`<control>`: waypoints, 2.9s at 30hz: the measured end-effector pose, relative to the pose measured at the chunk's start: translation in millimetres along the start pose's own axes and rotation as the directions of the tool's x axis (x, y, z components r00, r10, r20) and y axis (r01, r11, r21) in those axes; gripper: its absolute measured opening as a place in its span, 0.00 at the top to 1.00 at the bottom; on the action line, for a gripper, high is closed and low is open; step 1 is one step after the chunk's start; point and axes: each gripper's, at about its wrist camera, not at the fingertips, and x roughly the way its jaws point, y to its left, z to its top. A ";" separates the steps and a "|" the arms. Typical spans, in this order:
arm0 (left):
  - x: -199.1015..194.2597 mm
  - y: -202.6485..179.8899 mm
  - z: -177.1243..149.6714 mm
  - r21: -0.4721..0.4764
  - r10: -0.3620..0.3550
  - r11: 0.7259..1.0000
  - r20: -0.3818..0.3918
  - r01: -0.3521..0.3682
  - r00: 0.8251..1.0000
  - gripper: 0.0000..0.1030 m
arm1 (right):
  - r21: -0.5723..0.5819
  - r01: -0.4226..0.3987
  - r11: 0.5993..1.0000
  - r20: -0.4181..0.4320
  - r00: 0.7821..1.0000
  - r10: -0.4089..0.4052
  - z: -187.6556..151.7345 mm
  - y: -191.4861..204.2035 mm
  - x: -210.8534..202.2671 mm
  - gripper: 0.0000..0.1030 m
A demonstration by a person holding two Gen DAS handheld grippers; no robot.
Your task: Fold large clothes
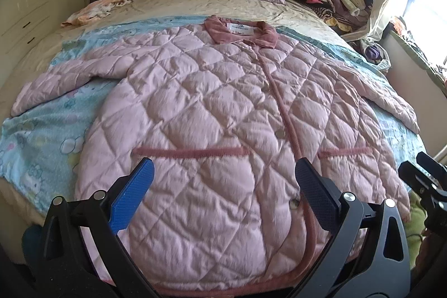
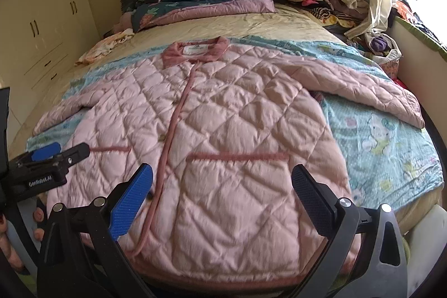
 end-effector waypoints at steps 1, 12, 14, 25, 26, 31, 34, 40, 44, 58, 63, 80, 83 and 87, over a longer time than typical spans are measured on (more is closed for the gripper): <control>2.7 -1.1 4.3 0.000 -0.003 1.000 -0.002 0.003 1.000 0.08 | 0.008 0.004 1.000 0.008 1.000 -0.004 6.7 -3.2 2.6 0.04; 28.7 -12.5 59.2 -0.014 -0.012 1.000 0.002 0.012 1.000 0.08 | 0.079 0.046 0.996 0.058 0.997 -0.050 63.4 -31.3 22.6 0.04; 35.4 -15.0 68.9 -0.018 -0.012 1.000 -0.002 0.012 1.000 0.08 | 0.094 0.051 0.994 0.060 0.997 -0.057 71.6 -37.3 26.2 0.04; 87.2 -43.6 116.8 0.016 -0.033 0.999 -0.046 0.034 0.998 0.08 | 0.237 0.135 0.962 0.036 0.988 -0.148 108.9 -105.2 63.4 0.04; 90.8 -45.6 119.4 0.019 -0.037 0.999 -0.050 0.038 0.998 0.08 | 0.256 0.144 0.956 0.031 0.987 -0.157 110.4 -114.4 67.7 0.04; 115.4 -56.5 136.3 0.030 -0.054 0.998 -0.067 0.056 0.996 0.08 | 0.344 0.198 0.918 -0.007 0.978 -0.208 110.0 -158.2 87.6 0.04; 128.5 -61.3 144.3 0.029 -0.054 0.998 -0.077 0.057 0.996 0.08 | 0.390 0.219 0.894 -0.027 0.974 -0.227 108.4 -184.6 97.0 0.04; 150.6 -69.5 156.7 0.032 -0.054 0.998 -0.087 0.057 0.995 0.08 | 0.450 0.284 0.847 -0.056 0.955 -0.291 106.2 -230.7 105.6 0.04; 164.9 -74.9 163.9 0.031 -0.048 0.998 -0.091 0.051 0.995 0.08 | 0.506 0.318 0.802 -0.084 0.943 -0.321 101.8 -269.0 114.0 0.04; 218.4 -92.5 185.5 0.037 -0.002 0.999 -0.125 0.006 0.992 0.08 | 0.713 0.378 0.591 -0.197 0.916 -0.349 63.4 -387.3 145.6 0.04; 231.1 -94.7 191.7 0.034 0.006 0.999 -0.122 -0.002 0.992 0.08 | 0.771 0.382 0.510 -0.212 0.908 -0.360 53.5 -418.2 156.3 0.04; 241.9 -86.3 212.3 0.024 0.008 1.000 -0.108 -0.005 0.994 0.08 | 0.880 0.197 0.432 -0.009 0.917 -0.400 59.8 -467.6 142.3 0.61; 232.7 -85.2 216.2 0.026 0.002 1.000 -0.094 0.000 0.996 0.08 | 0.828 0.178 0.532 0.068 0.909 -0.410 82.3 -451.5 125.2 0.71; 219.0 -82.3 222.9 0.025 -0.006 1.000 -0.074 0.007 0.997 0.08 | 0.749 0.159 0.643 0.146 0.907 -0.394 114.4 -423.9 105.1 0.74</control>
